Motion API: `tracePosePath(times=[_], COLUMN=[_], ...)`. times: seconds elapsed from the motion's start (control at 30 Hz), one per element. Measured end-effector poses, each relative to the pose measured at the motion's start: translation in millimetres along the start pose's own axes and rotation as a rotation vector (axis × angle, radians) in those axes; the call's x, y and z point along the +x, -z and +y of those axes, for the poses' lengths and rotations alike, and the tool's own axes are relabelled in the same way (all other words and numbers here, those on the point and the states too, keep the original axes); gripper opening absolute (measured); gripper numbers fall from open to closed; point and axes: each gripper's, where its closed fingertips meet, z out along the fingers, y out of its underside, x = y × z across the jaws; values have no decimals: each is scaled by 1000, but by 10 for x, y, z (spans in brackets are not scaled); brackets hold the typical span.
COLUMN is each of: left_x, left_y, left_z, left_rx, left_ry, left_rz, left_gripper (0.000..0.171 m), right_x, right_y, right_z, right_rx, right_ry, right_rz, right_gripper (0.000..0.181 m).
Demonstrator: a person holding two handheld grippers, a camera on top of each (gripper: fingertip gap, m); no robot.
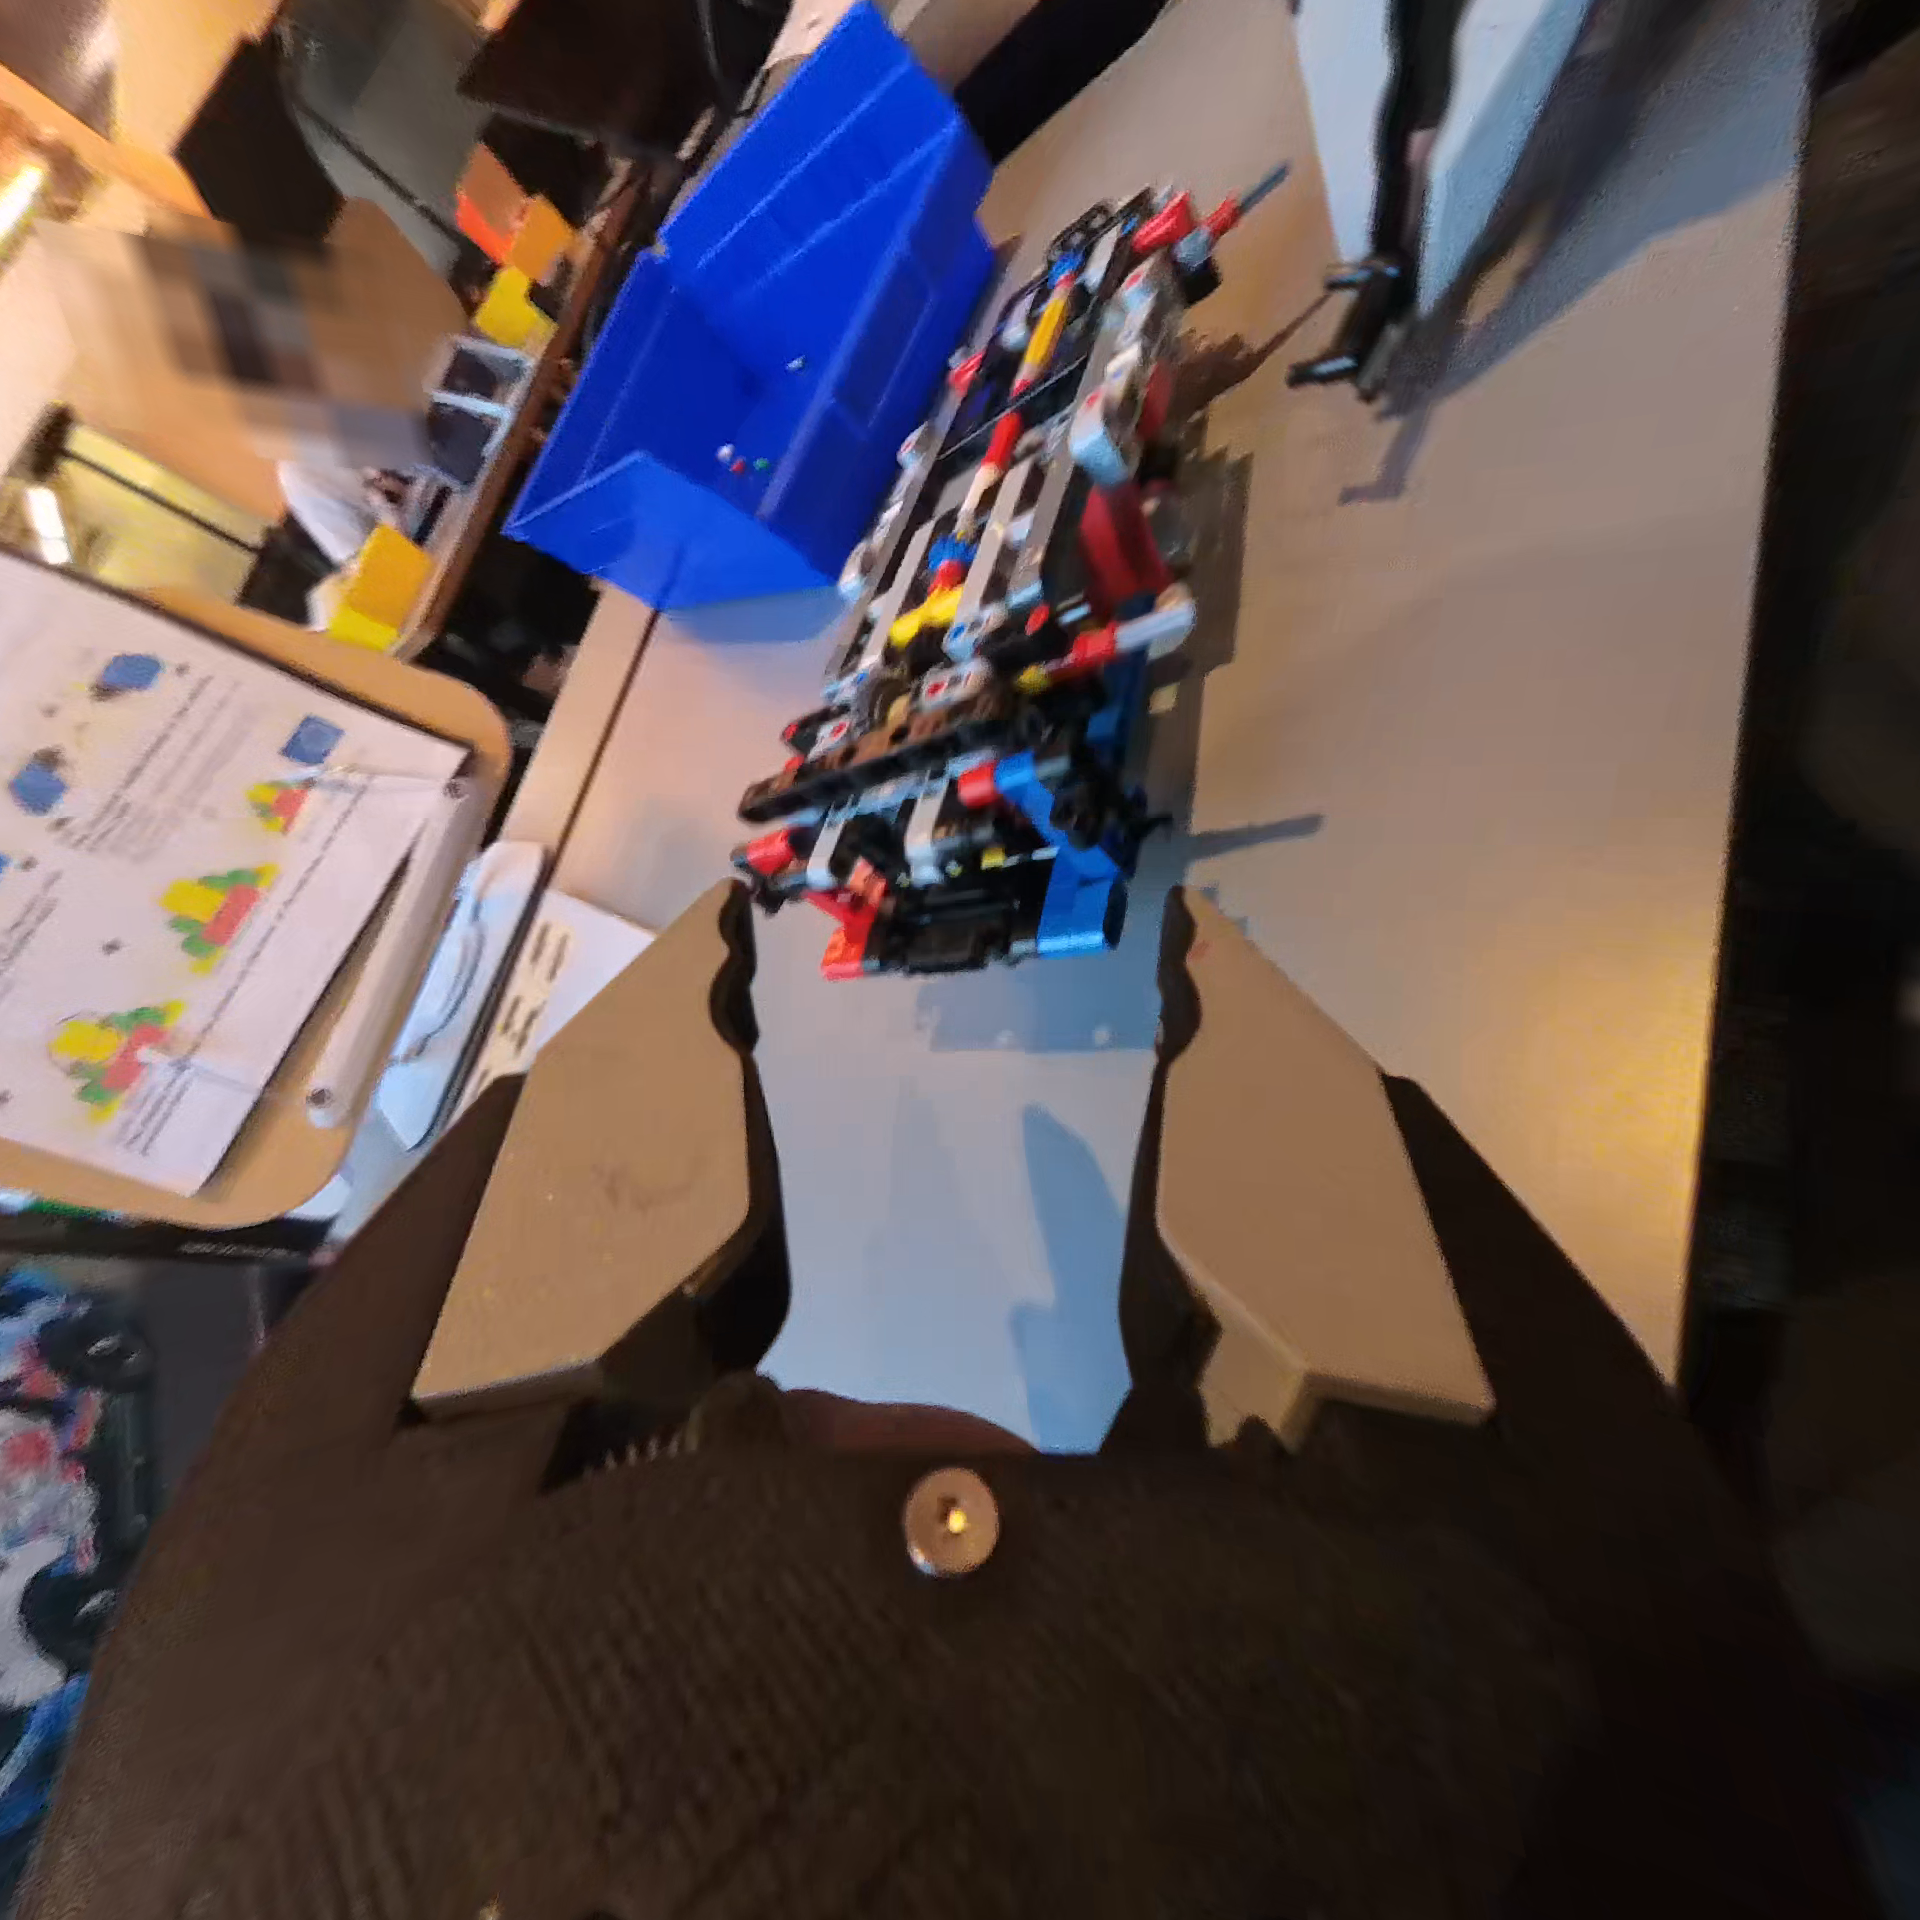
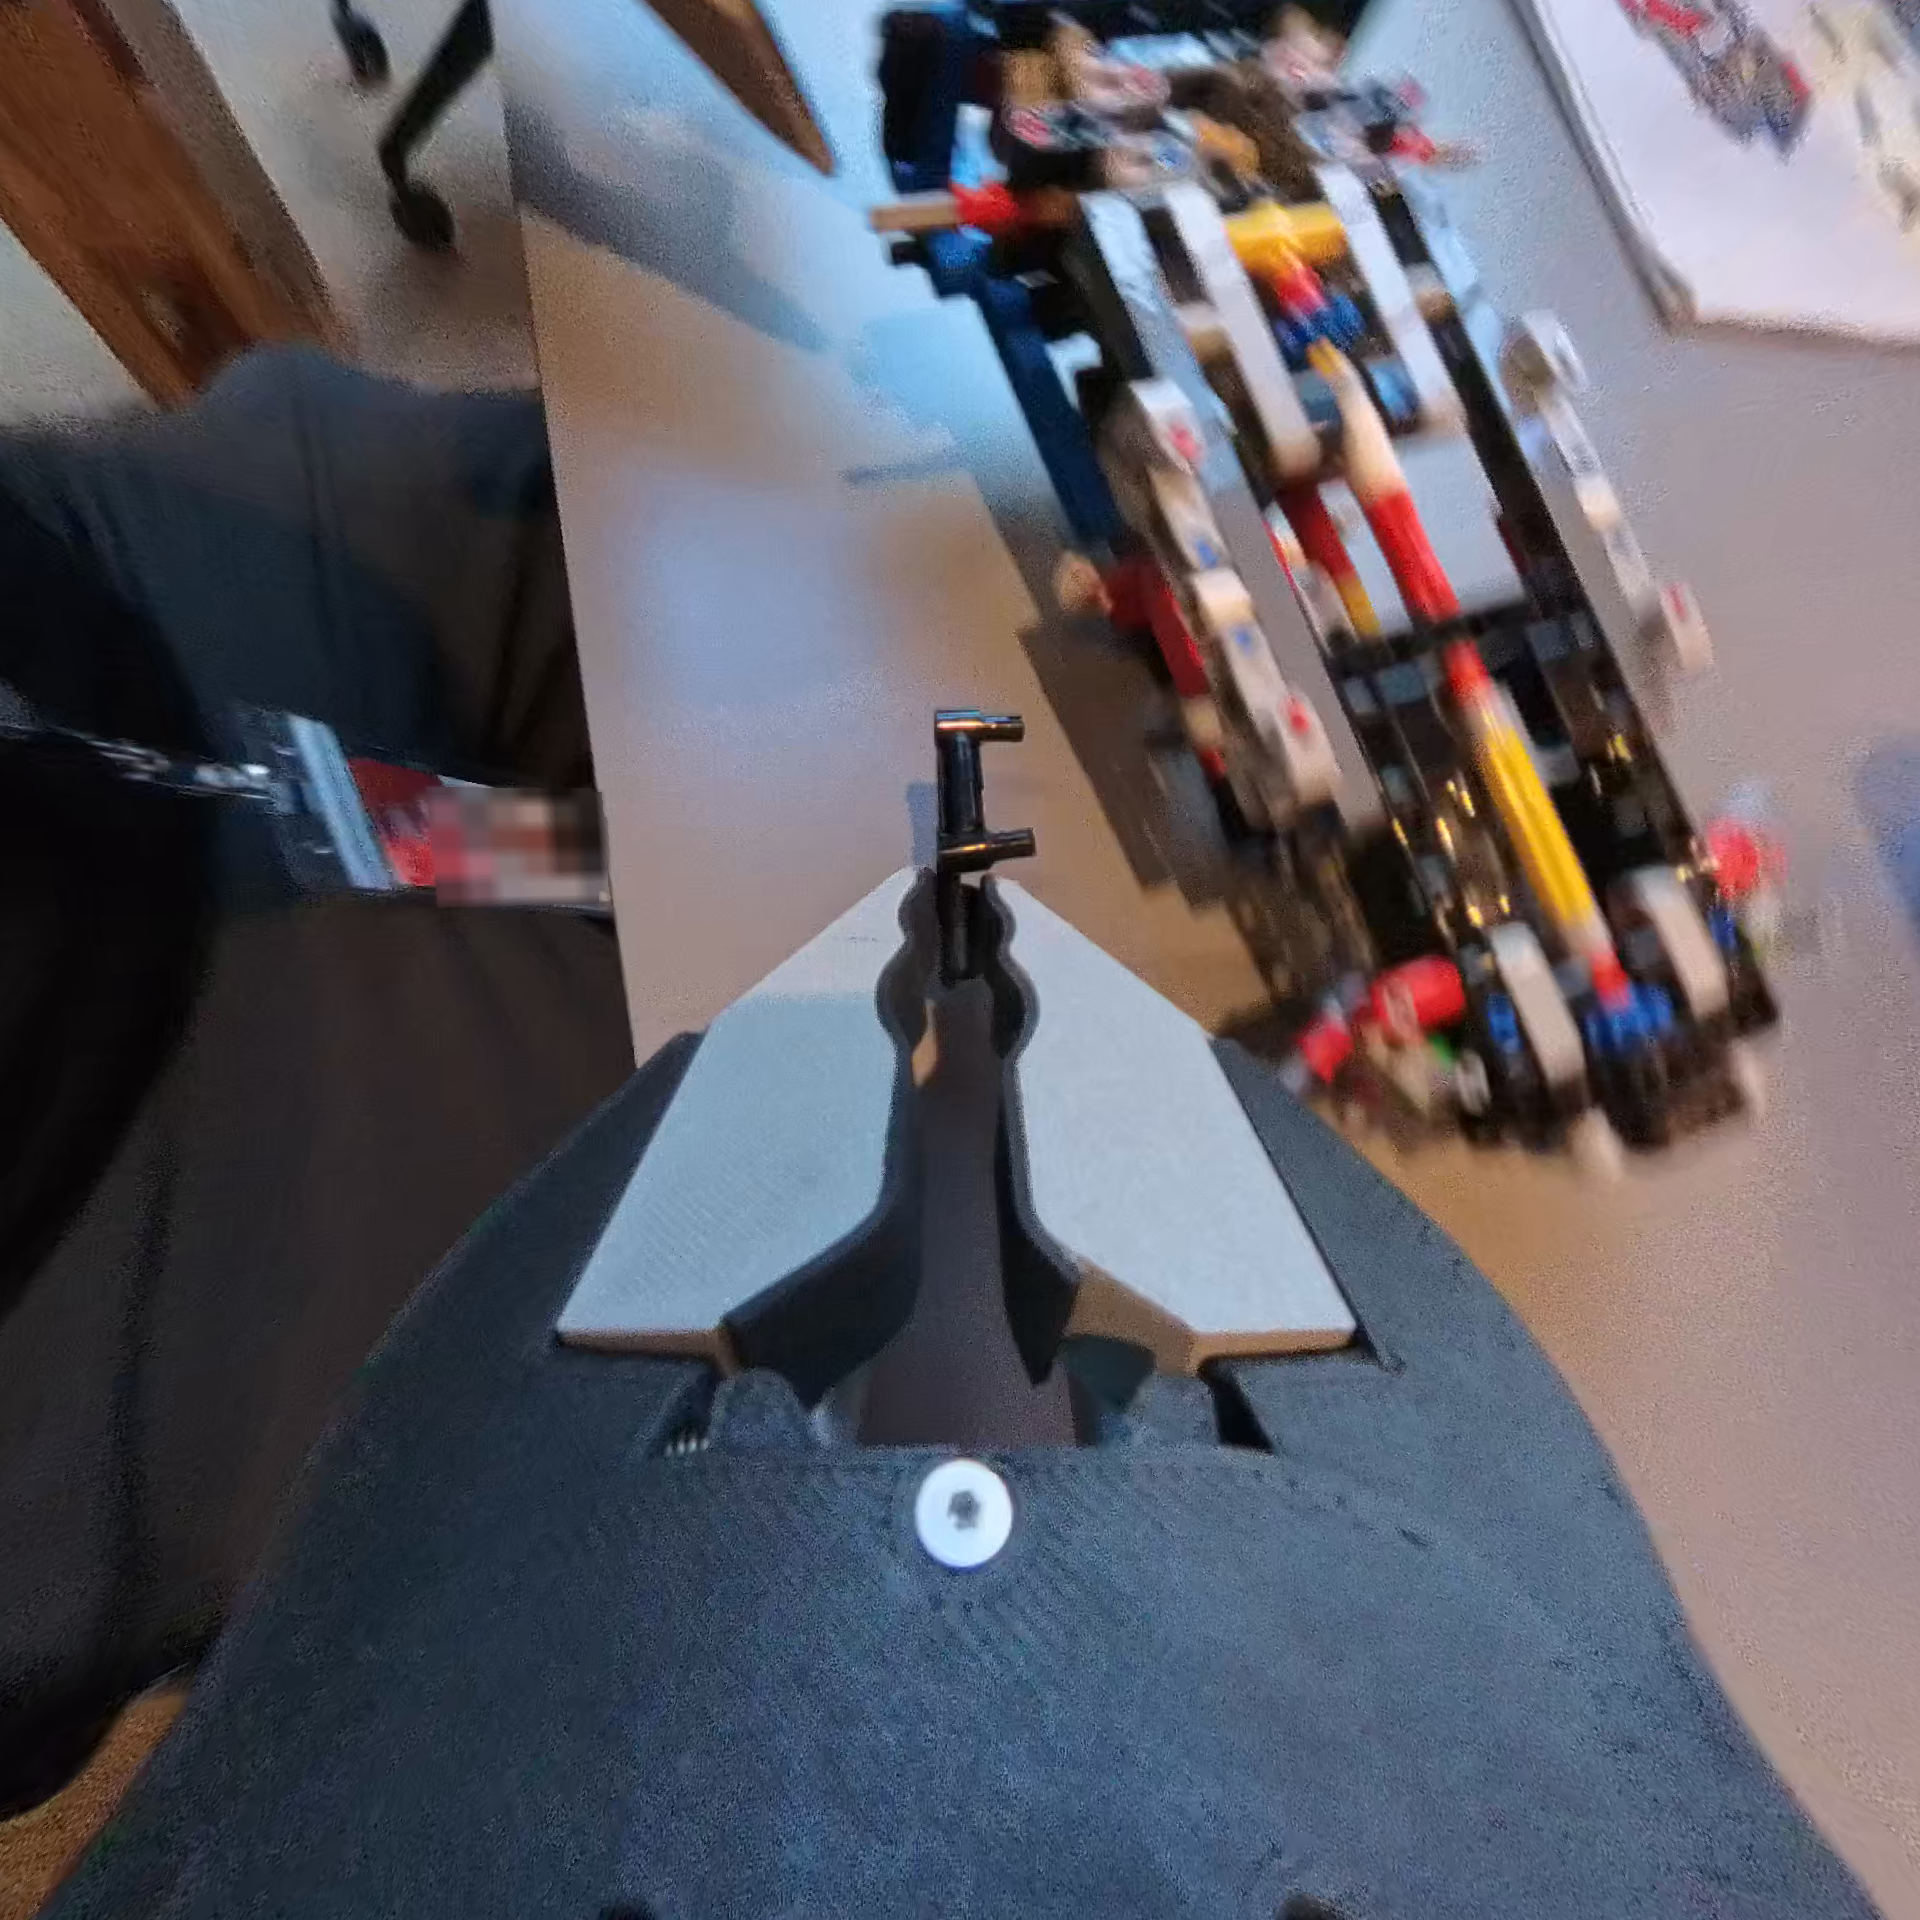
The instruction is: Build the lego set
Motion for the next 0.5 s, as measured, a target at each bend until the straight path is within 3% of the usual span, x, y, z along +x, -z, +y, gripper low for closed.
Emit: tracePosePath(times=[0.17, 0.23, 0.3, 0.33, 0.5], left_x=[74, 10, -95, -136, -88], left_y=[-146, -187, -297, -381, -781], left_z=[-360, -471, -570, -595, -459], left_rx=[-9, -61, -98, -125, -389], left_ry=[143, 192, 210, 188, 152], left_rz=[236, 278, 269, 263, 379], left_gripper=[76, 75, 59, 60, 91], right_x=[199, 312, 365, 389, 410], right_y=[273, 291, 254, 229, 186], right_z=[432, 426, 430, 432, 399], right_rx=[-63, -42, -58, -69, -68], right_ry=[-356, -381, -345, -323, -273], right_rz=[-90, -75, -69, -59, -30], right_gripper=[3, 4, 4, 4, 4])
